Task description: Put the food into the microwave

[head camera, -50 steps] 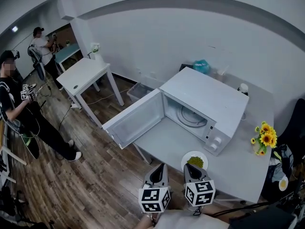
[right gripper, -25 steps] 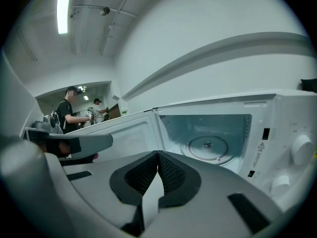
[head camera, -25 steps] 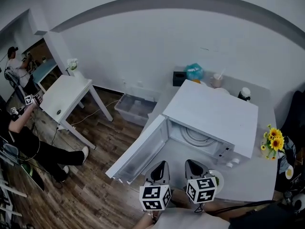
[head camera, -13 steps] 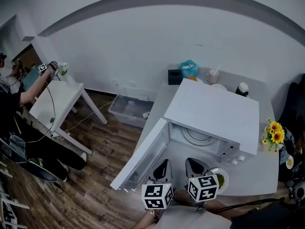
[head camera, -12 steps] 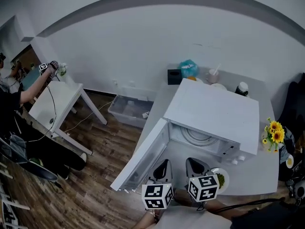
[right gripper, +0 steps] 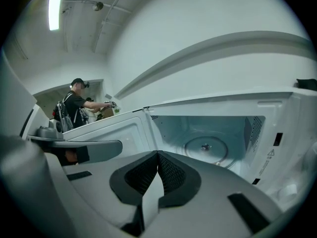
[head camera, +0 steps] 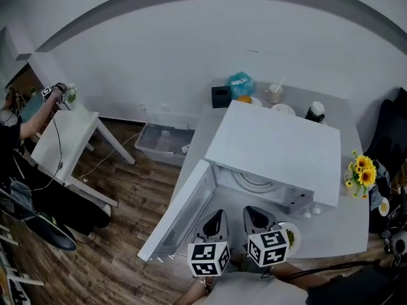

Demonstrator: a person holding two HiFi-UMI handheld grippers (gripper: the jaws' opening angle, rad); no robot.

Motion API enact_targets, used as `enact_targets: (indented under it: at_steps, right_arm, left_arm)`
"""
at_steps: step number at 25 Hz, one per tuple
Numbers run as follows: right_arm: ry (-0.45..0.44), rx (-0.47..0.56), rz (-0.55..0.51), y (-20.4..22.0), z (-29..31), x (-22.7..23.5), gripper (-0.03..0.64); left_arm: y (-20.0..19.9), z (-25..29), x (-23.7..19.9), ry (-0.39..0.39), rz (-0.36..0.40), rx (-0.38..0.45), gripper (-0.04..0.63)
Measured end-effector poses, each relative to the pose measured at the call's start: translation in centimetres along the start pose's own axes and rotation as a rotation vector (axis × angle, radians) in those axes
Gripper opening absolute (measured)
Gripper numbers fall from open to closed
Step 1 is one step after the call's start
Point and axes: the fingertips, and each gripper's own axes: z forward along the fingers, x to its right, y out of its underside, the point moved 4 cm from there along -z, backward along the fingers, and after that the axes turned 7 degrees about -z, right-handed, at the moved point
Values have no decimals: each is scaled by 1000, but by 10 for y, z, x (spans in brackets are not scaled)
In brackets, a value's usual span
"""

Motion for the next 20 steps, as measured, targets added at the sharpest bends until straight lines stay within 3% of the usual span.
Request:
enact_targets:
  at_steps: [14, 20]
  right_arm:
    - [53, 16, 51, 8, -12, 27, 17]
    - [105, 19, 82, 17, -19, 40, 19]
  left_arm:
    - [10, 22, 20, 41, 10, -33, 2]
    - [23, 29, 30, 87, 9, -87, 5]
